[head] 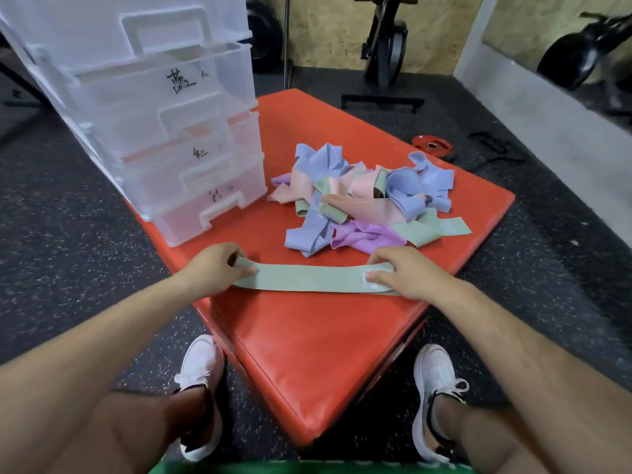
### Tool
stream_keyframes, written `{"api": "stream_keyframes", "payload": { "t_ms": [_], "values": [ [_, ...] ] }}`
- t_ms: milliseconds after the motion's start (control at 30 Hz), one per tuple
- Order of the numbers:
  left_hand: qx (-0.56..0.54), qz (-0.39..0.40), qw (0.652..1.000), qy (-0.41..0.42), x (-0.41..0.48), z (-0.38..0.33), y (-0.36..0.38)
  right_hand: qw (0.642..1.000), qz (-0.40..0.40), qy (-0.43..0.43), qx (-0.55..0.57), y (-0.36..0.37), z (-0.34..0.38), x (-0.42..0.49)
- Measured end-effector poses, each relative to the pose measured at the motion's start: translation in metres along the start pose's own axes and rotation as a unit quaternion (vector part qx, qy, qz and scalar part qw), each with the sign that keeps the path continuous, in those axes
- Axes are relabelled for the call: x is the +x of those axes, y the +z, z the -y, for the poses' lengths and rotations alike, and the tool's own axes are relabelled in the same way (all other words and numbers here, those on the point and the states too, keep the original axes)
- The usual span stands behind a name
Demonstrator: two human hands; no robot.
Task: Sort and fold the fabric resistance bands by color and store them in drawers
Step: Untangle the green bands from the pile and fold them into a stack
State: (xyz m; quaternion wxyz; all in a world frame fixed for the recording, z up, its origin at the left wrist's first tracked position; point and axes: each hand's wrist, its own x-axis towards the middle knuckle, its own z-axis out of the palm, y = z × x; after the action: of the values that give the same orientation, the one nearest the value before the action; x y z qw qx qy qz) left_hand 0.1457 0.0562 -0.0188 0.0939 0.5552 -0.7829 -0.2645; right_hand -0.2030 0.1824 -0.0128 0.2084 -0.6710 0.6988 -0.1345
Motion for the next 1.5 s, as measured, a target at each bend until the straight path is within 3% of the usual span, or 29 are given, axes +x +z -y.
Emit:
{"api": "stream_keyframes", "payload": {
  "t_ms": [100, 267, 400, 500, 1000, 1100, 1233, 1500],
  "values": [
    [-0.001, -0.013, 1.000, 0.016, 0.002, 0.005, 0.010, 0.999, 0.011, 0.000, -0.038, 0.004, 0.001, 0.004],
    [0.033, -0.077, 0.988, 0.133, 0.006, 0.015, 0.005, 0.990, 0.004, 0.013, -0.137, -0.001, 0.000, 0.001],
    [0.114, 0.087, 0.976, 0.162, -0.001, 0.009, -0.004, 0.993, 0.049, 0.000, -0.108, -0.005, -0.002, -0.014],
    [0.103, 0.127, 0.967, 0.196, 0.003, 0.016, -0.005, 0.996, 0.050, 0.002, -0.068, -0.004, -0.003, -0.019],
    [0.075, 0.094, 0.964, 0.237, 0.001, 0.019, 0.003, 0.997, 0.045, 0.008, -0.068, -0.007, -0.014, -0.020],
    [0.107, 0.080, 0.968, 0.210, 0.012, 0.007, -0.001, 0.993, -0.012, -0.002, -0.118, -0.011, -0.002, -0.014],
    [0.071, -0.015, 0.969, 0.238, 0.040, -0.022, 0.000, 0.990, -0.114, -0.052, -0.070, -0.008, 0.025, 0.012],
    [0.042, -0.041, 0.976, 0.211, 0.081, -0.086, 0.039, 0.990, -0.122, -0.008, -0.072, 0.008, 0.055, 0.058]
  ]
}}
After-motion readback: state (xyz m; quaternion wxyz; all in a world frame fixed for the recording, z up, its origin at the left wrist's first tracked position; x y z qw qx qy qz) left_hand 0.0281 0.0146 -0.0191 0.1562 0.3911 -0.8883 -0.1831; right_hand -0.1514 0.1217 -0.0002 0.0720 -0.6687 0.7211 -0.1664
